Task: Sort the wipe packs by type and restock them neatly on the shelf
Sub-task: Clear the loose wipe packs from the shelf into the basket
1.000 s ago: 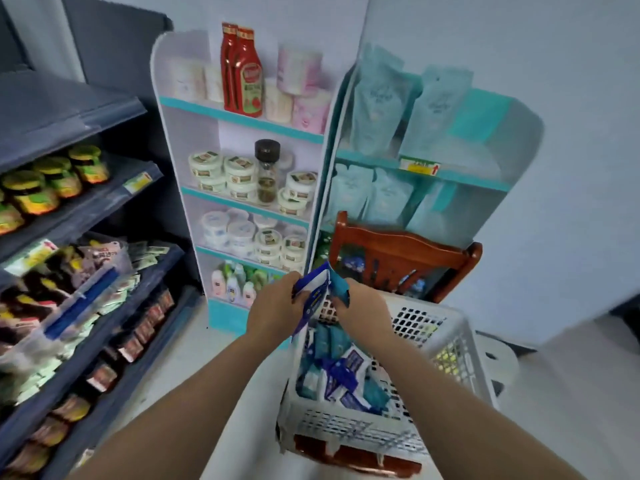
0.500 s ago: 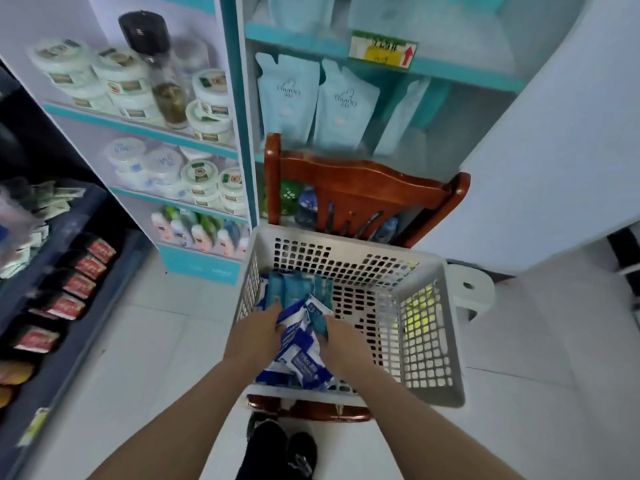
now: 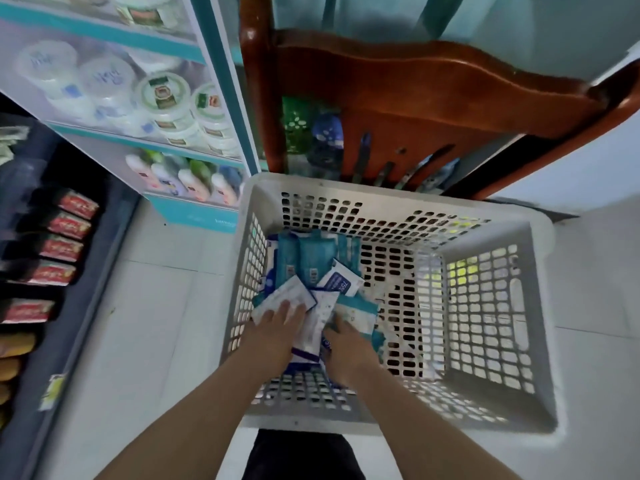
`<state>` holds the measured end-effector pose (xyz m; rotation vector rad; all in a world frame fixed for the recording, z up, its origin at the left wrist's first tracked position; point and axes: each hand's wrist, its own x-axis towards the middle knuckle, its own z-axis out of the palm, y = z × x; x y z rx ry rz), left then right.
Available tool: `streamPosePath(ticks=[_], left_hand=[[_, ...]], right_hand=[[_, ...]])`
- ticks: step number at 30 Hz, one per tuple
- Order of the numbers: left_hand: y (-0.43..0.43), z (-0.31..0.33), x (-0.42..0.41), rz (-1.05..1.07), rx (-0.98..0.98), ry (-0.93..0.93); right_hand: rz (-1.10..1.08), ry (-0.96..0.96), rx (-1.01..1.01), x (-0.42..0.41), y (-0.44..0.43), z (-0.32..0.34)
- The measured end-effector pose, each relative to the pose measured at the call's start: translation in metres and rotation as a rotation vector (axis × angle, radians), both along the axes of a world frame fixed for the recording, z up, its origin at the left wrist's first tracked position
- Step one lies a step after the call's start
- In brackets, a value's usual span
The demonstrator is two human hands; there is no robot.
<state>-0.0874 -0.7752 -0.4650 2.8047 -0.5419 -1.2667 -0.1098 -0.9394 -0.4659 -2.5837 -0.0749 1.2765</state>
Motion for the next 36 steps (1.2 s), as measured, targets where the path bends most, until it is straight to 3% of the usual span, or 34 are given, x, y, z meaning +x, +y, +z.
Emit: streamPosePath(ticks=[10, 17, 27, 36], left_hand=[[-0.007, -0.005, 0.001, 0.086, -0.014, -0.056], [-0.014, 0.056, -0.017, 0.212, 0.039, -0.128], [0.005, 0.187, -0.055, 0.487, 0.130, -0.367], [0.102, 0.288, -0.122, 0.778, 0.227, -0.537]], right_hand=[[-0.112, -0.075, 0.128, -0.008, -0.013, -0.002], [-0.060, -0.172, 0.065, -0.013, -0.035, 0.047], [0.301, -0.453, 0.070, -0.005, -0.005, 0.157], [0.581, -0.740, 0.225, -0.014, 0.111, 0.252]])
